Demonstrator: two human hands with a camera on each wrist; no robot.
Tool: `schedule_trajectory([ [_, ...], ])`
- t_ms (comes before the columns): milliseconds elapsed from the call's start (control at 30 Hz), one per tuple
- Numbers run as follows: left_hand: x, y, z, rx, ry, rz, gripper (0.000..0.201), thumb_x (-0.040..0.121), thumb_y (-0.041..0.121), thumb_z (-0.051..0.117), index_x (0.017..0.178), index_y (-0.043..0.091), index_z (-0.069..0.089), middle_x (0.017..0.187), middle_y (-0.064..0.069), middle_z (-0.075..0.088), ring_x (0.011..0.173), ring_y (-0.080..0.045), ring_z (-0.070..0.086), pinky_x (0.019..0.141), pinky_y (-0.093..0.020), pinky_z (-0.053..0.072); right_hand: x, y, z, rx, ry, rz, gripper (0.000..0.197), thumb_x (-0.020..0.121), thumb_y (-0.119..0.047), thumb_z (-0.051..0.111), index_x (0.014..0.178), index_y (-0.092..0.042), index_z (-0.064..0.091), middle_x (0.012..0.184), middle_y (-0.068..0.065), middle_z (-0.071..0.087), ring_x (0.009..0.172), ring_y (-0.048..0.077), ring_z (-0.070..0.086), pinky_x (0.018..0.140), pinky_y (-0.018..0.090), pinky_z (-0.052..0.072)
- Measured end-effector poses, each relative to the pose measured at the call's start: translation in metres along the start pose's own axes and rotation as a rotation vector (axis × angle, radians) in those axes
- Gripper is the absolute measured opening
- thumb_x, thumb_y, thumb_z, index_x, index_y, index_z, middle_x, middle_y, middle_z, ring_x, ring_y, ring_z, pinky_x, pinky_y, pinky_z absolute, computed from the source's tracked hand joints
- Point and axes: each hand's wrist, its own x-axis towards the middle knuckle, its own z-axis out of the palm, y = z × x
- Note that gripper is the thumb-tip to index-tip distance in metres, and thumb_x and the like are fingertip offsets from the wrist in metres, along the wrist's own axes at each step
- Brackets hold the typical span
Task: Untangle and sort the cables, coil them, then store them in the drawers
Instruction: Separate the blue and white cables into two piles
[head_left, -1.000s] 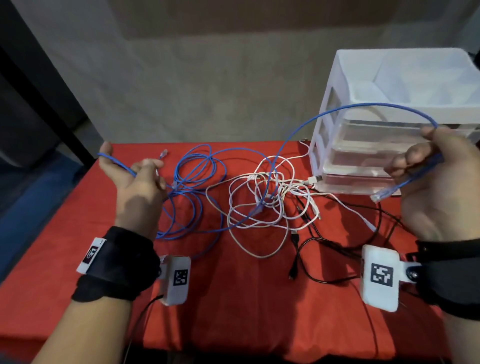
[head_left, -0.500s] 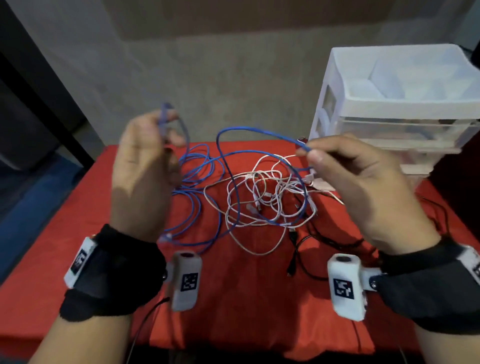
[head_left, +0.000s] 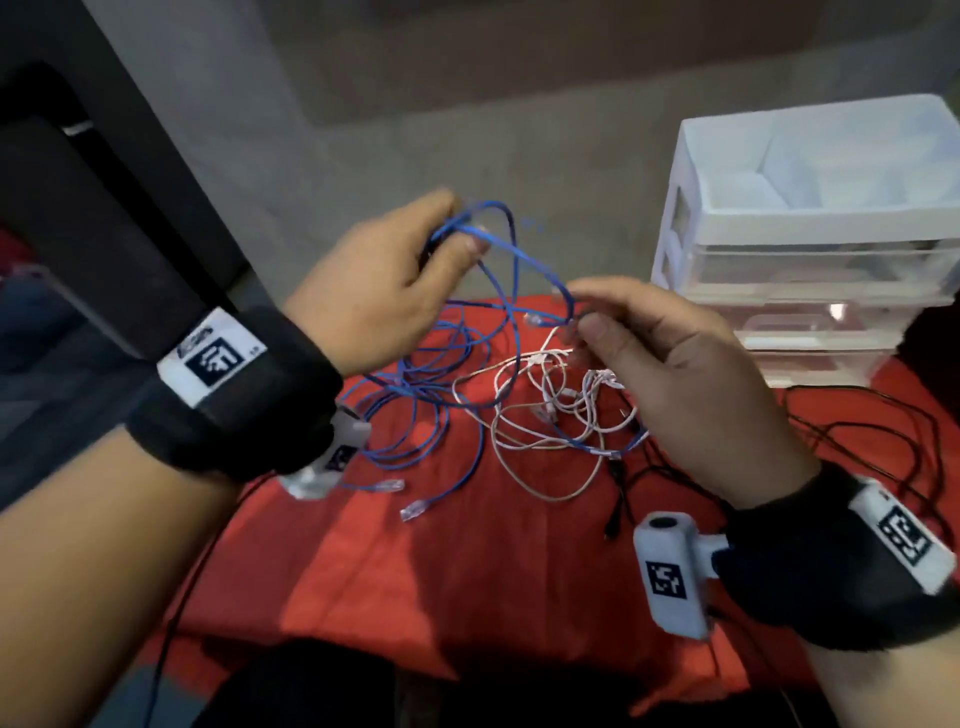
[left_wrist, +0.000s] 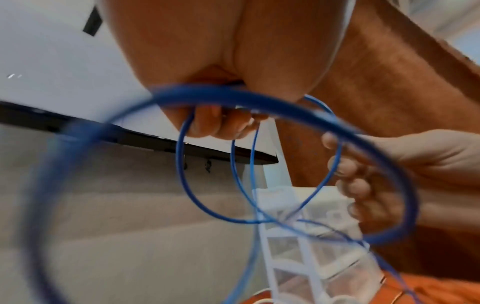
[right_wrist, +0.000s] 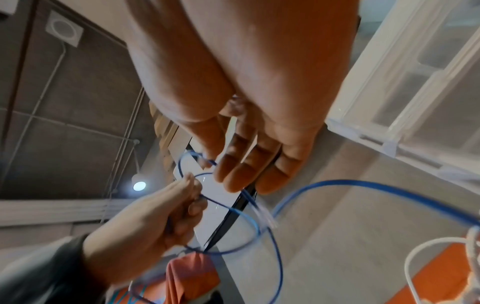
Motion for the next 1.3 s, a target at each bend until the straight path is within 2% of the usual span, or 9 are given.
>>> schedule_trajectory([
  [167,0.035,-0.043,-0.058,0.055,0.251,-0.212,0.029,0.105,0.046,0.037,0.083,0.027,0.041,0.073,0.003,0.045,0.073,-0.027,0.042,0.067,-0.037,0.035,-0.017,0.032,0.049,-0.051,-0.157,0.101,0.046,0.096,-0.014,0.068,0.135,-0.032,0.051,0.097,-0.003,0.066,0.081,0.028,0.064,0.076,0.035,0.053],
  [333,0.059,-0.085,-0.118,0.057,0.510,-0.234,0.025,0.101,0.054,0.036,0.087,0.034,0.042,0.079,-0.009,0.046,0.072,-0.029,0.044,0.067,-0.050,0.044,-0.047,0.065,0.095,-0.614,-0.738,0.104,0.060,0.094,-0.049,0.063,0.149,-0.029,0.047,0.150,0.004,0.046,0.139,0.023,0.043,0.118,0.028,0.029],
  [433,0.066,-0.090,-0.131,0.136,0.551,-0.225,0.024,0.100,0.050,0.033,0.088,0.029,0.038,0.081,-0.014,0.050,0.074,-0.033,0.048,0.069,-0.045,0.042,-0.051,0.066,0.106,-0.740,-0.937,0.110,0.067,0.093,-0.065,0.048,0.151,-0.033,0.043,0.160,0.006,0.036,0.143,0.031,0.037,0.121,0.034,0.025],
  [533,0.060,-0.085,-0.118,0.252,0.469,-0.192,0.019,0.103,0.044,0.032,0.086,0.036,0.033,0.081,0.001,0.050,0.078,-0.024,0.050,0.074,-0.037,0.035,-0.054,0.064,0.107,-0.743,-0.927,0.058,0.060,0.096,-0.058,0.052,0.144,-0.022,0.053,0.148,0.008,0.050,0.135,0.030,0.043,0.116,0.031,0.028],
  [633,0.046,-0.102,-0.088,0.349,0.308,-0.216,0.018,0.103,0.041,0.038,0.094,0.026,0.044,0.098,-0.013,0.054,0.089,-0.036,0.052,0.076,-0.043,0.040,-0.053,0.060,0.106,-0.706,-0.895,0.039,0.053,0.095,-0.053,0.060,0.140,-0.026,0.056,0.141,0.003,0.054,0.130,0.026,0.048,0.116,0.029,0.027],
  [767,0.016,-0.135,-0.031,0.537,-0.254,-0.281,0.021,0.091,0.030,0.053,0.109,0.019,0.051,0.110,-0.017,0.061,0.090,-0.041,0.063,0.076,-0.044,0.050,-0.050,0.065,0.102,-0.721,-0.904,0.156,0.046,0.086,-0.054,0.069,0.122,-0.026,0.063,0.119,0.003,0.057,0.111,0.026,0.061,0.099,0.038,0.049],
  [900,-0.012,-0.154,0.015,0.511,-0.735,-0.484,0.072,0.061,0.042,0.052,0.131,0.027,0.050,0.122,-0.009,0.065,0.106,-0.030,0.064,0.092,-0.036,0.052,-0.047,0.065,0.095,-0.717,-0.911,0.198,0.043,0.086,-0.050,0.071,0.119,-0.023,0.063,0.110,0.002,0.064,0.103,0.024,0.063,0.084,0.032,0.048],
  [1100,-0.001,-0.136,0.043,0.709,-0.724,-0.503,0.082,0.082,0.056,0.056,0.155,0.036,0.024,0.139,-0.017,0.058,0.126,-0.035,0.057,0.098,-0.035,0.046,-0.029,0.066,0.070,-0.742,-0.664,0.204,0.039,0.089,-0.058,0.065,0.114,-0.028,0.064,0.116,-0.003,0.053,0.106,0.021,0.061,0.092,0.034,0.047],
  [1300,0.006,-0.095,0.046,0.938,-0.617,-0.239,0.062,0.084,0.065,0.050,0.132,0.026,0.055,0.125,-0.009,0.062,0.117,-0.033,0.060,0.087,-0.039,0.050,-0.030,0.076,0.052,-0.842,-0.857,0.243,0.053,0.084,-0.069,0.059,0.111,-0.025,0.069,0.113,-0.005,0.058,0.114,0.019,0.057,0.099,0.040,0.048],
])
